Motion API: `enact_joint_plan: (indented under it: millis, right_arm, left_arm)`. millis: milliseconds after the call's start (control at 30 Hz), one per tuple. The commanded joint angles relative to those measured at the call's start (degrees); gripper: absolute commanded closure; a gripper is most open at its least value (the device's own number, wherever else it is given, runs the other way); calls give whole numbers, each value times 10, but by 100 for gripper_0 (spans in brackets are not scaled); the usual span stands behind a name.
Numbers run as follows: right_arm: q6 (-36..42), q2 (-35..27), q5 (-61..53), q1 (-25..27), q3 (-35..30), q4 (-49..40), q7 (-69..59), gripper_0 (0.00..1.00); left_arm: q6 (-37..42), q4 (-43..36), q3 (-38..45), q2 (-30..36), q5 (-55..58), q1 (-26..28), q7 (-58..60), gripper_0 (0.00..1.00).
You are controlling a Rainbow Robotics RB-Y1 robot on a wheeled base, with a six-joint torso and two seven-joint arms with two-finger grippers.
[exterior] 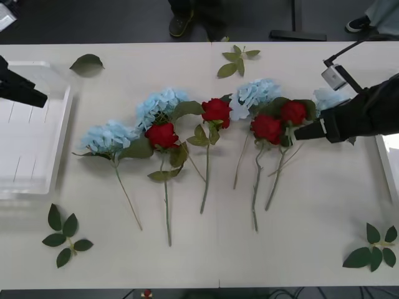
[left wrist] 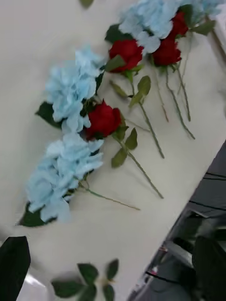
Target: Place the red flowers into the right box and the blue flowers into the left box. If a person shows an open palm, hand one flower to the person first, then continue sorting.
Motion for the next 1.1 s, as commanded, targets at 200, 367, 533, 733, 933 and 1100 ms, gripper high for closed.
enact_joint_plan:
  millis: [200, 367, 533, 733, 933, 1100]
  right_arm:
    - [-18, -69, 47, -60, 112, -10, -331, 0]
    - [-34, -67, 107, -55, 132, -6, -399, 0]
    - [-66, -62, 126, -50, 151, 13, -457, 0]
    - [-95, -57, 138, -45, 160, 42, -504, 0]
    - [-145, -27, 156, -35, 163, 74, -547, 0]
    - [-169, -1, 180, -31, 166, 92, -553, 0]
  left_arm:
    - [-6, -94, -51, 25, -43, 20, 148, 0]
    - [-36, -97, -89, 25, -42, 38, 216, 0]
    - [-112, -115, -135, 37, -54, 57, 261, 0]
    - [-179, -148, -203, 55, -89, 57, 325, 0]
    - [-221, -203, -261, 71, -157, 57, 417, 0]
    - [-246, -216, -296, 71, -207, 58, 476, 0]
